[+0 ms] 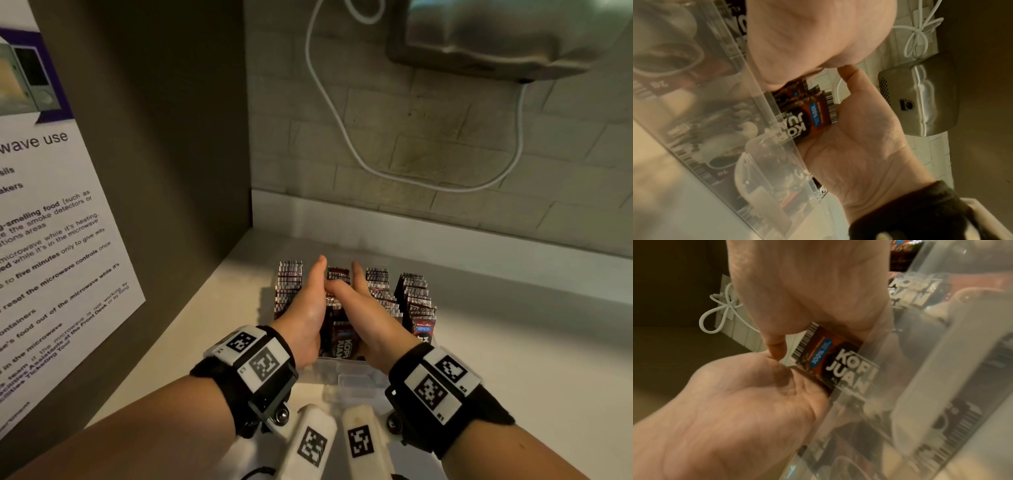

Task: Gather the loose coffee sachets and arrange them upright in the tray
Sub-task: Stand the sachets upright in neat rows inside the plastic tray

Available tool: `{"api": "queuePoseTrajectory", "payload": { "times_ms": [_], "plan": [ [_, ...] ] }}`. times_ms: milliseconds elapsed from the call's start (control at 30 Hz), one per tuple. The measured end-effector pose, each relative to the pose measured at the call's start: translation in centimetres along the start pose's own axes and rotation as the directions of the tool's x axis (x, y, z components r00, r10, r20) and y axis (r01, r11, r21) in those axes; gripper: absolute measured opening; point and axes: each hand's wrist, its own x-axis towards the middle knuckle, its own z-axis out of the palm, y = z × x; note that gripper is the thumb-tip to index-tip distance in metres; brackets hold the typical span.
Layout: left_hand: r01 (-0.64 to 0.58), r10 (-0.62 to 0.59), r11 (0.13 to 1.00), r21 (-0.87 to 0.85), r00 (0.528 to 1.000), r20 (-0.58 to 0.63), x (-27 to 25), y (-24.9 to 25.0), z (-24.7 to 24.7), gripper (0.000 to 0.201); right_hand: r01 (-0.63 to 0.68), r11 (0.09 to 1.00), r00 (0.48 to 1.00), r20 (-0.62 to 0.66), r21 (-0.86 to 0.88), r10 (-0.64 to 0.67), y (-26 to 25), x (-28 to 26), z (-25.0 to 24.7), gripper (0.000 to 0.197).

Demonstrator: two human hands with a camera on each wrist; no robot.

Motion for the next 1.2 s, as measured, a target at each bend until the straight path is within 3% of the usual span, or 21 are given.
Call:
{"api": "queuePoseTrajectory", "payload": {
  "times_ms": [100,400,533,700,800,867,967,1067,1133,1200],
  "plan": [
    [0.008,-0.008,1.0,-0.017,0.999,-0.034,0.2,0.0,-0.2,0.058,-0.062,0.998,0.998,-0.011,0.009,0.062,0.1,0.2,0.1,0.116],
    [-0.008,0.003,0.999,-0.047,0.994,-0.112,-0.6,-0.1,1.0,0.047,-0.115,0.983,0.993,0.032,0.145,0.111,-0.5,-0.1,1.2,0.108],
    [-0.011,0.009,1.0,-0.028,0.996,-0.09,-0.7,-0.1,0.6,0.044,-0.108,0.985,0.993,0.05,0.134,0.103,-0.2,0.1,0.8,0.124],
    [-0.02,0.02,1.0,-0.008,1.0,0.008,-0.8,0.3,-0.1,0.071,-0.081,0.991,0.997,0.026,0.109,0.078,-0.5,-0.4,-0.1,0.105],
    [-0.044,0.043,0.999,0.016,0.999,0.024,-1.2,0.6,-0.5,0.059,-0.036,0.993,0.999,0.027,0.109,0.033,-1.0,-1.0,-0.6,0.097],
    [-0.06,0.057,0.996,0.071,0.997,0.046,-1.7,0.9,-0.7,0.056,0.011,0.997,1.0,0.0,0.078,-0.011,-1.9,-2.2,-0.8,0.081],
    [-0.103,0.092,0.989,0.103,0.99,0.11,-2.6,1.5,-0.9,0.072,0.099,0.995,0.99,-0.101,0.005,-0.098,-3.8,-4.6,-2.0,0.053],
    [-0.231,0.21,0.962,0.145,0.967,0.147,-3.5,2.3,-1.2,0.068,0.253,0.967,0.936,-0.246,-0.032,-0.253,-5.3,-6.7,-3.8,0.024],
    [-0.303,0.284,0.943,0.139,0.948,0.14,-4.1,2.7,-1.2,0.063,0.287,0.956,0.898,-0.329,-0.06,-0.291,-5.3,-7.4,-5.5,0.016],
    [-0.309,0.289,0.946,0.098,0.941,0.174,-4.5,2.5,-0.8,0.059,0.251,0.964,0.897,-0.354,-0.086,-0.265,-4.7,-7.7,-6.8,0.014]
  ]
}}
